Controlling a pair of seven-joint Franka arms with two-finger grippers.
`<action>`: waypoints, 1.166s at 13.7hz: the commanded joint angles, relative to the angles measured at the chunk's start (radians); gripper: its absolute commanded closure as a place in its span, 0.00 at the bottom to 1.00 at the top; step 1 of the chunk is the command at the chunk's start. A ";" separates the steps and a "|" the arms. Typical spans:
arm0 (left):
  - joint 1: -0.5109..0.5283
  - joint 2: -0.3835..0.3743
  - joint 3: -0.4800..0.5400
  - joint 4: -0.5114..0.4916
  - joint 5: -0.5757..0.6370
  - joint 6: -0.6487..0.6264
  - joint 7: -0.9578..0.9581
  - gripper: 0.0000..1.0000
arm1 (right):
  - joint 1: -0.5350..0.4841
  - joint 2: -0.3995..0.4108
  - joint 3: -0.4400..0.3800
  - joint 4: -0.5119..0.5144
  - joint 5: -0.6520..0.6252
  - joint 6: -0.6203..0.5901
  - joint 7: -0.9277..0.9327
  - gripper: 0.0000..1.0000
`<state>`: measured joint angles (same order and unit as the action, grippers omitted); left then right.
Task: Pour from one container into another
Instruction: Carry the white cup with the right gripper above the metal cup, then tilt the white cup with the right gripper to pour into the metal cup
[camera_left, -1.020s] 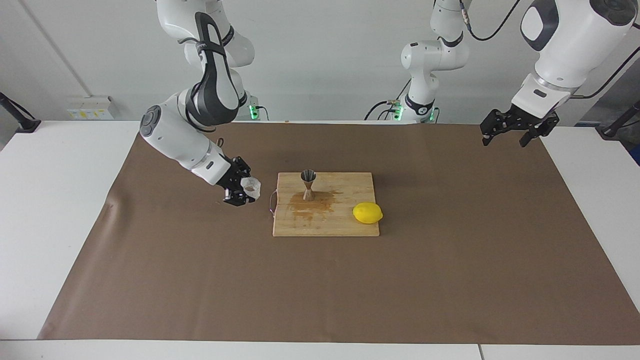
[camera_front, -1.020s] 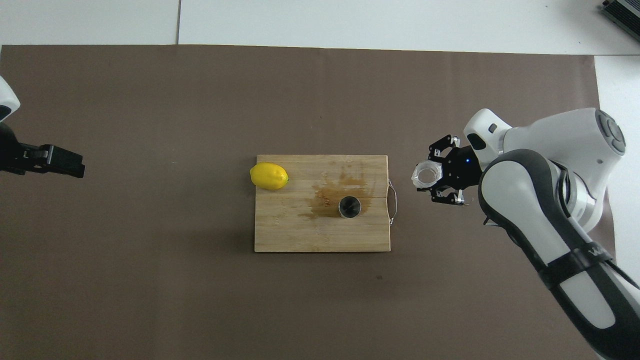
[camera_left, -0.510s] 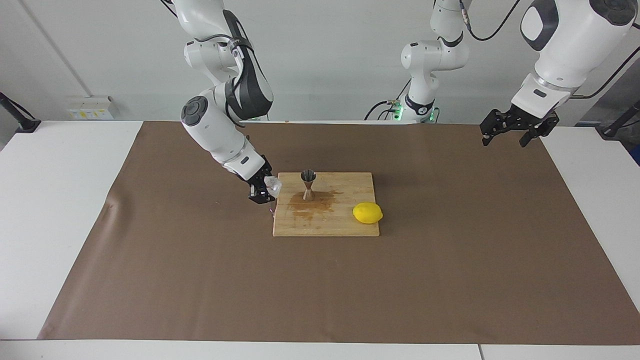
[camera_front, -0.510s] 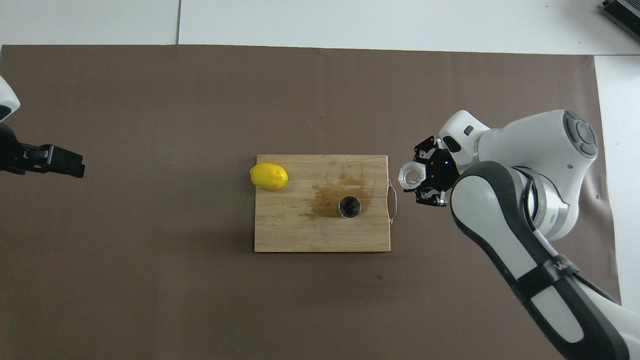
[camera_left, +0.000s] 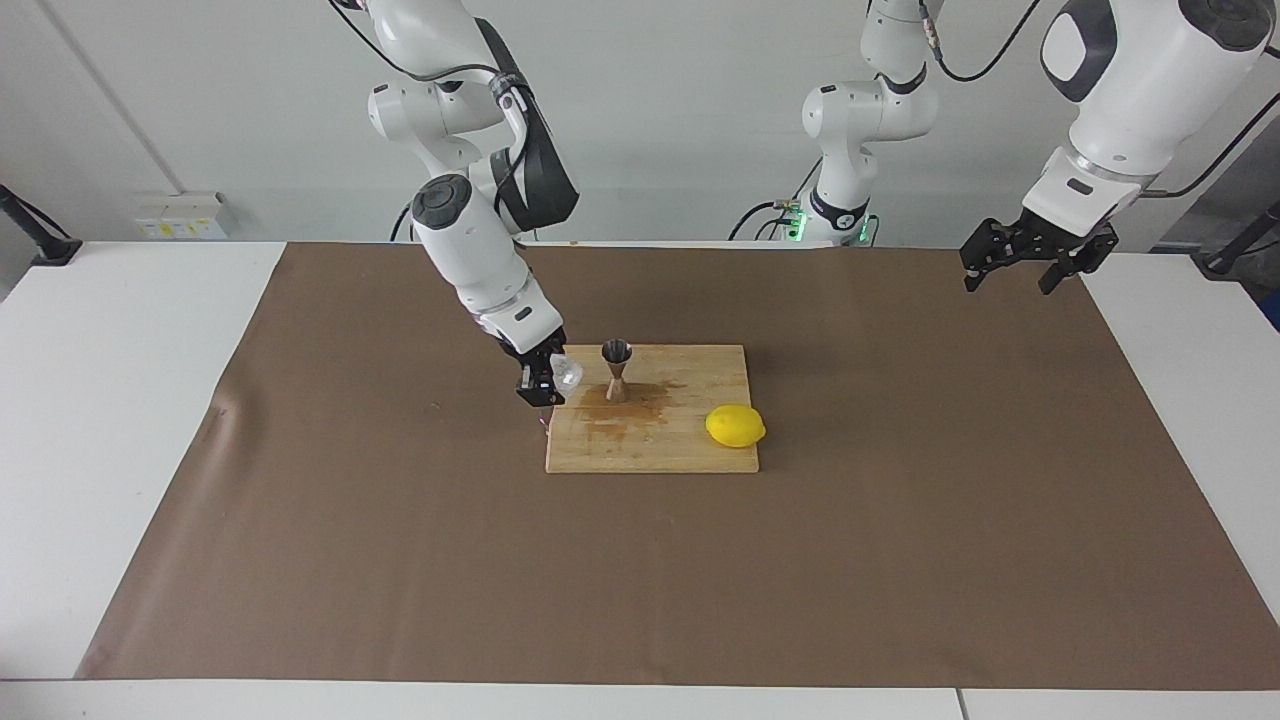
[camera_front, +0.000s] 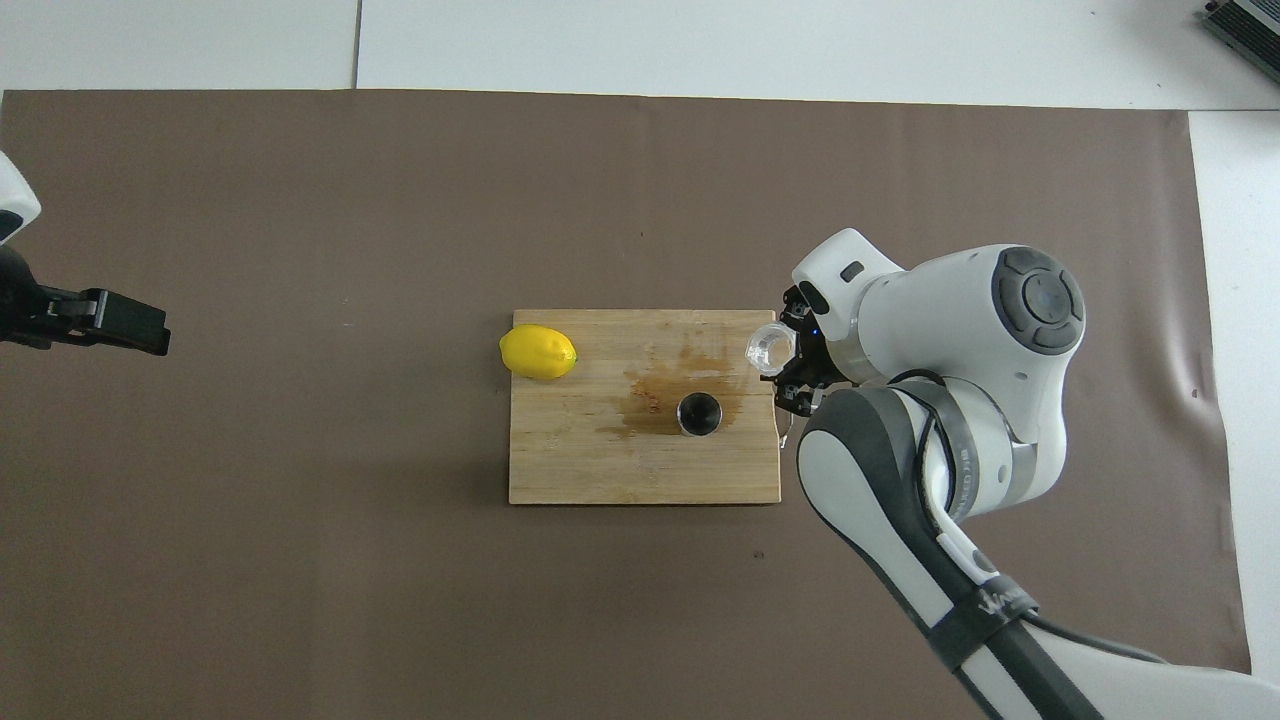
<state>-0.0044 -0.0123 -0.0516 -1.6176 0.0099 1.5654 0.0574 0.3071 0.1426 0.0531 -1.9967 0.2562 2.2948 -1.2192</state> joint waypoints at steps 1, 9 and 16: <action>-0.009 -0.009 0.009 -0.021 -0.011 0.022 -0.005 0.00 | 0.035 -0.006 0.005 0.001 -0.069 0.015 0.104 0.93; -0.009 -0.009 0.009 -0.016 -0.011 0.022 -0.005 0.00 | 0.043 -0.067 0.005 -0.039 -0.144 -0.029 0.067 0.92; -0.008 -0.008 0.007 -0.016 -0.011 0.024 -0.005 0.00 | 0.076 -0.090 0.005 -0.053 -0.237 -0.029 0.153 0.92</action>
<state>-0.0045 -0.0123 -0.0520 -1.6176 0.0099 1.5715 0.0574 0.3755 0.0872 0.0538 -2.0227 0.0811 2.2733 -1.1245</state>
